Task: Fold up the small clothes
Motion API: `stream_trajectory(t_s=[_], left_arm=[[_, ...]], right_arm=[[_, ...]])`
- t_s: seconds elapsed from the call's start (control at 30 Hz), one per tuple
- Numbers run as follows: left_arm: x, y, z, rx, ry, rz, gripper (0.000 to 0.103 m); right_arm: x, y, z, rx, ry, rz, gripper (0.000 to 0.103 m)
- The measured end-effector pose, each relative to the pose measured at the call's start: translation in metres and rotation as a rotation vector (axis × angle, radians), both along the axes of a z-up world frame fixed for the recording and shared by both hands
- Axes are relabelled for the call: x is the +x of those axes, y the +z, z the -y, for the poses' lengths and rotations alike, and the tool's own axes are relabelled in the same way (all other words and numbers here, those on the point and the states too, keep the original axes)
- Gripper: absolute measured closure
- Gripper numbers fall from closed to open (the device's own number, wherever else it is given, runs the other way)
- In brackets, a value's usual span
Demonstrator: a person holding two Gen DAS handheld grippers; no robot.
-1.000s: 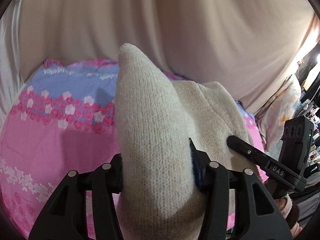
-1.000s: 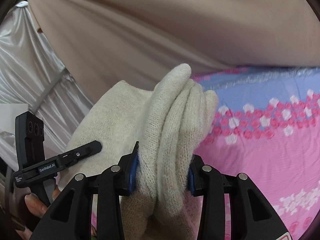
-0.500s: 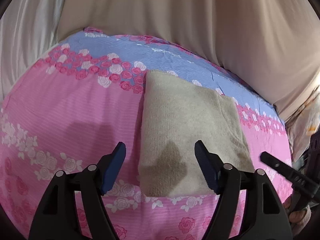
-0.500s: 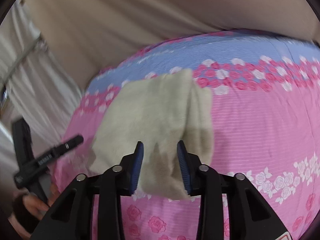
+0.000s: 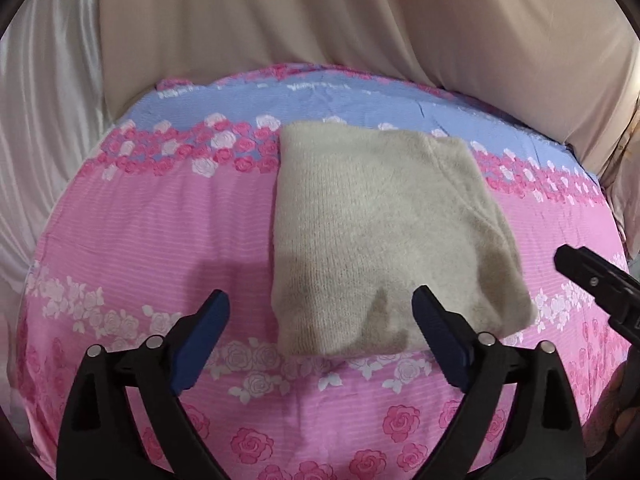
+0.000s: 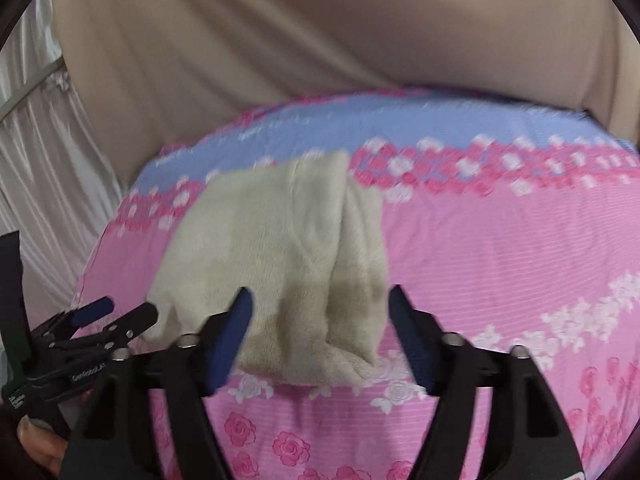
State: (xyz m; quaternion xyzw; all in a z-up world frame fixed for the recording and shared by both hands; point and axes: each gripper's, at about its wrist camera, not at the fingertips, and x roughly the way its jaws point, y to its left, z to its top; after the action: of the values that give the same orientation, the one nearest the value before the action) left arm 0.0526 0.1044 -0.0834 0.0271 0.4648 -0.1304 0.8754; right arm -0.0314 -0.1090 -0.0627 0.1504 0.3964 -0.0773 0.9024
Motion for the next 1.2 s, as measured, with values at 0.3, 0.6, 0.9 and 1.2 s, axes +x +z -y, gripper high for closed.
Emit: stream_trajectory(t_s=[0.3, 0.6, 0.9, 1.2], left_arm=[[-0.034, 0.026, 0.009, 0.039, 0.043, 0.152, 0.005], [-0.054, 0.029, 0.02, 0.083, 0.025, 0.204, 0.005], [-0.061, 0.03, 0.013, 0.065, 0.073, 0.197, 0.005], [-0.062, 0.024, 0.009, 0.072, 0.1, 0.159, 0.005]], right_arm=[[-0.033, -0.016, -0.017, -0.016, -0.082, -0.025, 0.019], [-0.042, -0.014, -0.031, -0.033, -0.038, -0.011, 0.019], [-0.048, -0.014, -0.04, -0.038, -0.012, -0.014, 0.019], [-0.051, -0.014, -0.048, -0.047, 0.012, -0.017, 0.019]])
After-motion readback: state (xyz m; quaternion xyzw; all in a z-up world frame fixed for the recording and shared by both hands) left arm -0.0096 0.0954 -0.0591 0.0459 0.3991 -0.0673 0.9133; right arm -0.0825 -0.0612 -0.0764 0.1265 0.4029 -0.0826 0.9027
